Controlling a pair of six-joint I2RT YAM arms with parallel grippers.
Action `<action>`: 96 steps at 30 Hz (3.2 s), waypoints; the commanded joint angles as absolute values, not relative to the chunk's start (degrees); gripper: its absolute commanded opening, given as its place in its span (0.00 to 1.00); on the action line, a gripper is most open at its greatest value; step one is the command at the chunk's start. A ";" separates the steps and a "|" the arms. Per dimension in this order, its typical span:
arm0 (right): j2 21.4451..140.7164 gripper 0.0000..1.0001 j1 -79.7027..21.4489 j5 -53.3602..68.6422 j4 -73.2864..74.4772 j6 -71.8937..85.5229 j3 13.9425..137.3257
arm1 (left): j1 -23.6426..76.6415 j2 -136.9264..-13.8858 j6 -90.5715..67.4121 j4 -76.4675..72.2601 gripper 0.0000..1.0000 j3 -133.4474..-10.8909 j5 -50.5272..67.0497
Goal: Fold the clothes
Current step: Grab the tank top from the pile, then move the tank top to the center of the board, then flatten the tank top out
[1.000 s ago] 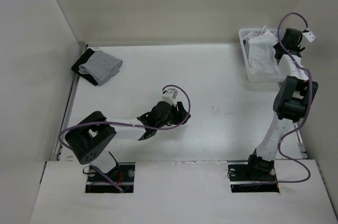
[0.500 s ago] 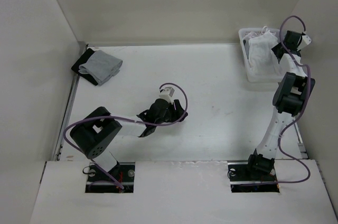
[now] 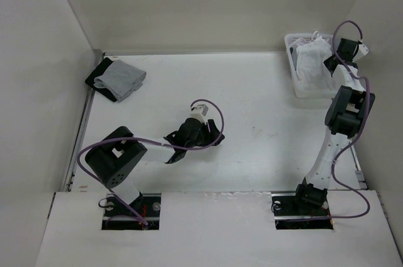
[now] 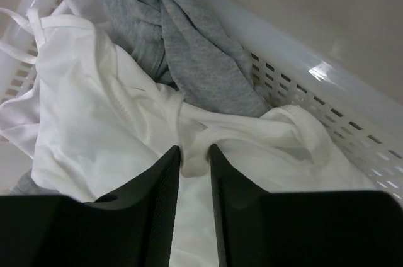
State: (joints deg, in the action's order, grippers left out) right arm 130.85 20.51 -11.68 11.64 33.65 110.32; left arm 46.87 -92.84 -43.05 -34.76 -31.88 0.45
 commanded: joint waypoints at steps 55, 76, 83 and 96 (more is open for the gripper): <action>95.14 0.34 -23.16 -11.95 -11.94 43.16 68.71 | 51.86 -70.19 -38.23 -5.30 0.23 -31.62 -17.81; 52.12 0.15 -25.27 -8.79 -15.03 46.67 17.76 | 71.14 -94.13 -57.73 17.57 0.25 -53.35 -39.63; 53.35 0.16 -25.27 -5.98 -18.36 46.76 16.09 | 71.76 -95.88 -63.45 21.27 0.27 -53.79 -41.75; 55.99 0.17 -26.06 -5.80 -20.48 47.20 16.26 | 70.62 -97.03 -63.54 17.31 0.23 -52.12 -39.73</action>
